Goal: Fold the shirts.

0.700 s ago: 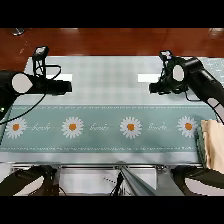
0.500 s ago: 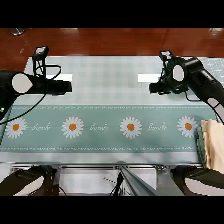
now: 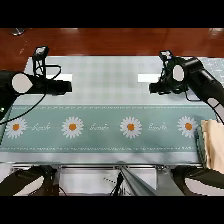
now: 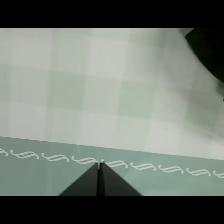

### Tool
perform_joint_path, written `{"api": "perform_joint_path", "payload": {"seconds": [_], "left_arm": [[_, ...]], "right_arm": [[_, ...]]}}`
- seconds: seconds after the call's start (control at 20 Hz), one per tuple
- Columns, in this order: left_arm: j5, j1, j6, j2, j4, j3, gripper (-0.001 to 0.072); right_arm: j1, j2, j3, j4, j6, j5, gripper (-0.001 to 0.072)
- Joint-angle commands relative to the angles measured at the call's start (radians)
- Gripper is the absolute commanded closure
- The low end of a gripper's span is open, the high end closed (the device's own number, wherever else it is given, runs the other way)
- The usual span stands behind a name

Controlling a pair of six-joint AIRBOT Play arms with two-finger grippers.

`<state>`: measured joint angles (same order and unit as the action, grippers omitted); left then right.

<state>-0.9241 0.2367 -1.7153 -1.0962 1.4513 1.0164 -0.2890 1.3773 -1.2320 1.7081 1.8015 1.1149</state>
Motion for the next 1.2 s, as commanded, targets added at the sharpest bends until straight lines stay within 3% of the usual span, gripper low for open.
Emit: {"api": "perform_joint_path", "payload": {"seconds": [0.0, 0.4, 0.55, 0.6, 0.65, 0.7, 0.8, 0.9, 1.0, 1.15], "left_arm": [[0.0, 0.001, 0.0, 0.0, 0.0, 0.0, 0.0688], [0.001, 0.001, 0.0, 0.0, 0.0, 0.0, 0.0688], [0.047, 0.001, 0.0, -0.007, 0.0, 0.0, 0.0671], [0.066, 0.001, 0.0, -0.012, 0.0, 0.0, 0.0453], [0.081, 0.0, 0.001, -0.019, 0.002, 0.0, 0.0132], [0.088, 0.0, 0.001, -0.027, 0.008, 0.0, 0.0006], [0.095, 0.0, 0.001, -0.039, 0.027, 0.0, 0.0006], [0.106, 0.001, 0.001, -0.048, 0.042, 0.0, 0.0006], [0.105, 0.001, 0.001, -0.055, 0.045, 0.0, 0.0006], [0.106, 0.001, 0.0, -0.07, 0.045, 0.0, 0.0006]], "right_arm": [[-0.001, 0.0, -0.001, 0.0, 0.001, 0.0, 0.0688], [-0.001, 0.0, -0.001, 0.0, 0.001, 0.0, 0.0688], [-0.001, 0.001, -0.001, 0.056, 0.0, -0.1, 0.0674], [-0.001, 0.001, -0.001, 0.124, 0.001, -0.152, 0.0449], [0.002, 0.003, -0.001, 0.223, 0.002, -0.217, 0.0073], [0.016, 0.008, -0.001, 0.353, 0.045, -0.297, 0.0087], [0.093, 0.028, -0.01, 0.512, 0.216, -0.412, 0.0088], [0.216, 0.084, -0.055, 0.5, 0.301, -0.508, 0.0088], [0.307, 0.154, -0.109, 0.466, 0.307, -0.571, 0.0088], [0.406, 0.294, -0.235, 0.292, 0.229, -0.486, 0.0089]]}}
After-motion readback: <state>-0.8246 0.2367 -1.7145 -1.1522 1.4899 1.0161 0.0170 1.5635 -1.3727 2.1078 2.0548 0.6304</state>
